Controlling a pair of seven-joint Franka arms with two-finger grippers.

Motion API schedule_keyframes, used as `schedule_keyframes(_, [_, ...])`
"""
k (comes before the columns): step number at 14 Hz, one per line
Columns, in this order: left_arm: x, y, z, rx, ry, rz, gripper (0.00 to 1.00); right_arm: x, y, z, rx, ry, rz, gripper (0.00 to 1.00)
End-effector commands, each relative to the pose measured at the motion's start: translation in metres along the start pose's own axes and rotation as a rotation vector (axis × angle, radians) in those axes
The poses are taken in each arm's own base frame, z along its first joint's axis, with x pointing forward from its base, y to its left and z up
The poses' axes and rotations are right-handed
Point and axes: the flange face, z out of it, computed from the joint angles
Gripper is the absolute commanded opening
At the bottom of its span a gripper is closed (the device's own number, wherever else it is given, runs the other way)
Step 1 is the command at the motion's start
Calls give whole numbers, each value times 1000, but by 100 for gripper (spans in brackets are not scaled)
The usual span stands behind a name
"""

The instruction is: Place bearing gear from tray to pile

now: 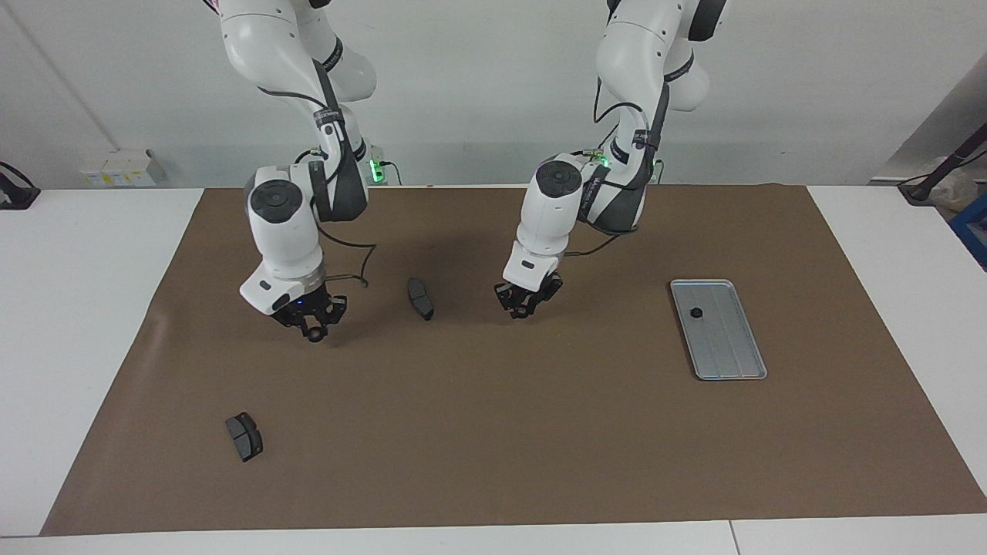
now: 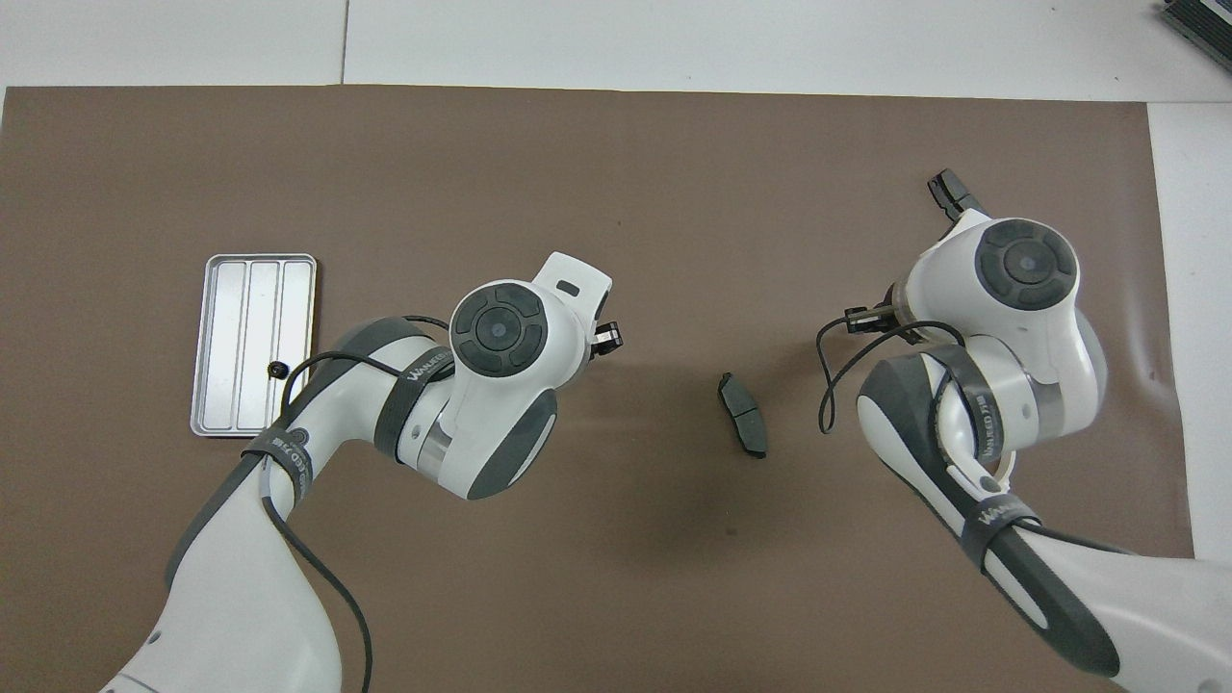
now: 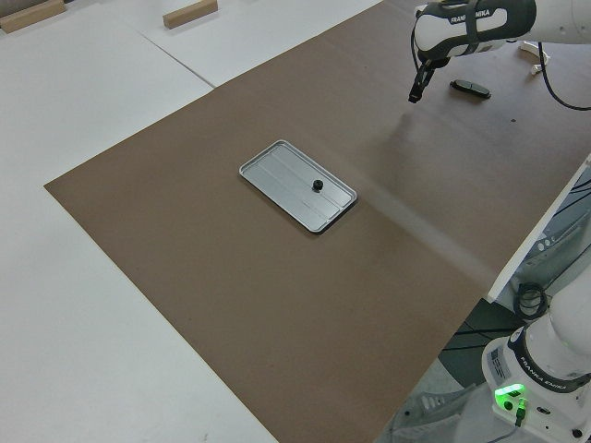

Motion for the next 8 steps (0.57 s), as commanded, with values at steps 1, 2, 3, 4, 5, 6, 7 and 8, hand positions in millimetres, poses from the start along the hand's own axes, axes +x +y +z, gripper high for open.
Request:
schedule_keyframes(1, [-6,6,-3,-3,12,25,54,-16,44,6,40,9,-17,0])
schedule_keyframes(2, [-6,7,-4,-4,13,26,62,-20,57,12,42,26,-12,0])
schedule_keyframes(3, [-6,7,-4,-4,13,25,72,-22,63,19,42,46,0,0])
schedule_keyframes(4, [-6,6,-3,-2,11,22,81,-20,67,24,42,57,10,0])
schedule_keyframes(5, [-5,5,-4,4,7,20,81,-18,68,28,43,66,14,0])
schedule_keyframes(6, [1,1,-5,11,4,7,81,-16,68,30,43,80,16,0])
schedule_keyframes(7, [7,-5,-5,19,1,-1,81,-16,67,32,44,82,15,13])
schedule_keyframes(8, [20,-16,-7,23,5,-26,79,-15,64,31,45,83,11,51])
